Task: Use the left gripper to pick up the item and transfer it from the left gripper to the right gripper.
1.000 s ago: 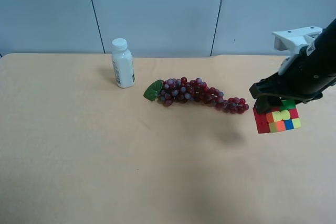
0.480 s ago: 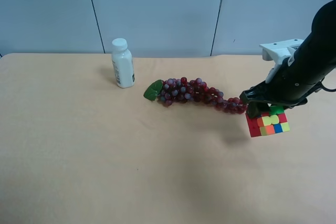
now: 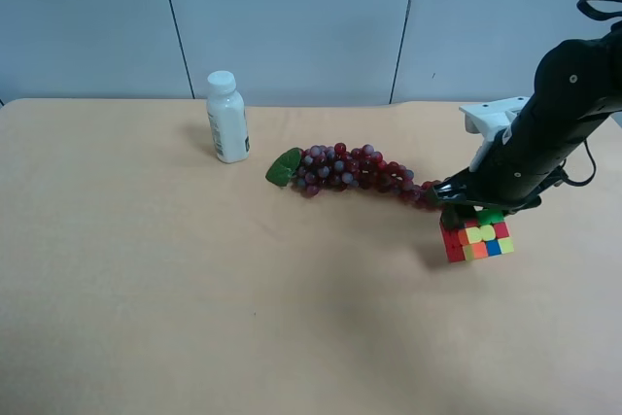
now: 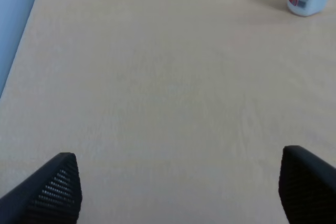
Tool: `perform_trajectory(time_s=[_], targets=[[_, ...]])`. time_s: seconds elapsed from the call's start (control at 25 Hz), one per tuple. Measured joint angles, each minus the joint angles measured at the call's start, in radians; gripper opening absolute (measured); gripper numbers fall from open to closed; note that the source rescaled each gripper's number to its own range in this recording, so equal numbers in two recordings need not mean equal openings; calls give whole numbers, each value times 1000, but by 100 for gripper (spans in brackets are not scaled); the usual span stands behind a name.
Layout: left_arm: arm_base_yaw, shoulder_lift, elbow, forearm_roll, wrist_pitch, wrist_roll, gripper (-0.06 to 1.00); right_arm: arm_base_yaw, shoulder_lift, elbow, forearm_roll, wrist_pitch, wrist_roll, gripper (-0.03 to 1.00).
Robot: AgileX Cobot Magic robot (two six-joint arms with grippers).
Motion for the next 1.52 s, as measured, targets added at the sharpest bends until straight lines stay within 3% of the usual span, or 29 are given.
perform_trajectory(time_s=[0.16,0.2,0.28,0.32,0.44,0.76,1.52], targets=[[0,0,0,0,0,0,44,0,4,0,3,0,0,3],[0,0,0,0,0,0,44,0,4,0,3,0,0,14],[0,0,0,0,0,0,44,0,4,0,5,0,-1,62],[0,0,0,0,0,0,44,0,4,0,6,0,-1,77],[0,0,0,0,0,0,44,0,4,0,7,0,-2,94],[0,0,0,0,0,0,44,0,-109,0,8,84,-2,98],[0,0,0,0,0,0,44,-1,-865,-1,3,581,-37,98]])
